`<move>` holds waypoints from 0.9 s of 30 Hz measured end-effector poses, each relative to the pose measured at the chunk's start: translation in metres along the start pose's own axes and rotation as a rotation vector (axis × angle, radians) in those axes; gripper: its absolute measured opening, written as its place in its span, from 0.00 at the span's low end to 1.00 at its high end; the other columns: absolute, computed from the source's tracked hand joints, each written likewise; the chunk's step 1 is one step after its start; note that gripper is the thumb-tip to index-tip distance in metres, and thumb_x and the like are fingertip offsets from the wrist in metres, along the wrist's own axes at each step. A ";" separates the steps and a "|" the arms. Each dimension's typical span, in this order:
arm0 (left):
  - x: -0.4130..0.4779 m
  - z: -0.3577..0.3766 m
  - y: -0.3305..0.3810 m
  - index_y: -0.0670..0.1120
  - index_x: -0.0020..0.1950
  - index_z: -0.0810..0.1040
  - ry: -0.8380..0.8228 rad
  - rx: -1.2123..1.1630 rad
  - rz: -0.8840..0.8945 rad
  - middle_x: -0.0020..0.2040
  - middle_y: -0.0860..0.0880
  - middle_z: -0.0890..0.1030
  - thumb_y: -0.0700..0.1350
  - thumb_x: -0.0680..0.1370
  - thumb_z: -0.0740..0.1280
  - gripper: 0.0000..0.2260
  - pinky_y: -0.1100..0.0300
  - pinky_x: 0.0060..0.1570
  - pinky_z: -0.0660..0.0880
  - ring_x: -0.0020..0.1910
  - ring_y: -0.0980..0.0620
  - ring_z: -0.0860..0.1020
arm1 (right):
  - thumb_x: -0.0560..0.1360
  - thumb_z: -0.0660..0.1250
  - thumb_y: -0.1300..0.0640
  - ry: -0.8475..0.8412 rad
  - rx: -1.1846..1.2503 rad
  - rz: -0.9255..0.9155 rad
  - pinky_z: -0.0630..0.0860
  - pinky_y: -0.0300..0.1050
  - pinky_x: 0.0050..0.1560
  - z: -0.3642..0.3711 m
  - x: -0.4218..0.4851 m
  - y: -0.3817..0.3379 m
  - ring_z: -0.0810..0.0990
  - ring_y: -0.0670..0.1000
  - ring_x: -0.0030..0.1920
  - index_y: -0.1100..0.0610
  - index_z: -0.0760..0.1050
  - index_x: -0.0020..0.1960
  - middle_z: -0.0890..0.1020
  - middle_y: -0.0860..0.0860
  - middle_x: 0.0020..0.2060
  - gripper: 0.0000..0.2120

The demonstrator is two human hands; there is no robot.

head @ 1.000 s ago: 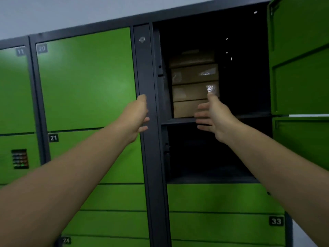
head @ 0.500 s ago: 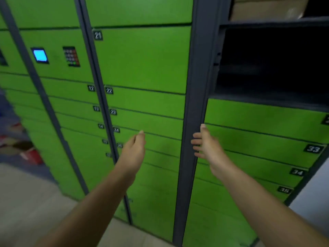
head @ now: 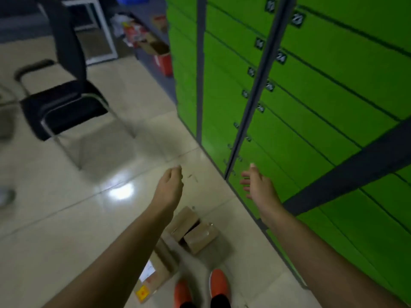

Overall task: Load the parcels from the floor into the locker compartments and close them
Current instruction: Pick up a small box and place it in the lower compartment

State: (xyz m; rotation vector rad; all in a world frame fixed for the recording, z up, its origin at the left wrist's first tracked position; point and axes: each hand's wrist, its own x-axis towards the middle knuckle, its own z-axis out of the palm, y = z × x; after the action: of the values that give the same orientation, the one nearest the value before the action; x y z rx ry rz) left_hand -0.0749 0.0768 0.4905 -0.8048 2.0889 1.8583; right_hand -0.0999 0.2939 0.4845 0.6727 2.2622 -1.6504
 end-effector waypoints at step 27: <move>0.139 -0.140 -0.556 0.42 0.66 0.75 0.702 -0.063 -0.563 0.62 0.45 0.78 0.52 0.87 0.51 0.20 0.54 0.54 0.70 0.57 0.45 0.75 | 0.84 0.57 0.43 -0.558 -0.339 0.293 0.79 0.51 0.55 0.406 0.102 0.405 0.82 0.55 0.54 0.47 0.76 0.54 0.82 0.56 0.59 0.13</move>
State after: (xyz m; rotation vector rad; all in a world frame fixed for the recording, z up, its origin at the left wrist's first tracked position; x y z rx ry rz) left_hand 0.1360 -0.1174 -0.0247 -2.0391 1.8130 1.4461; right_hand -0.0061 0.0320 -0.0271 0.3740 1.8626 -1.1040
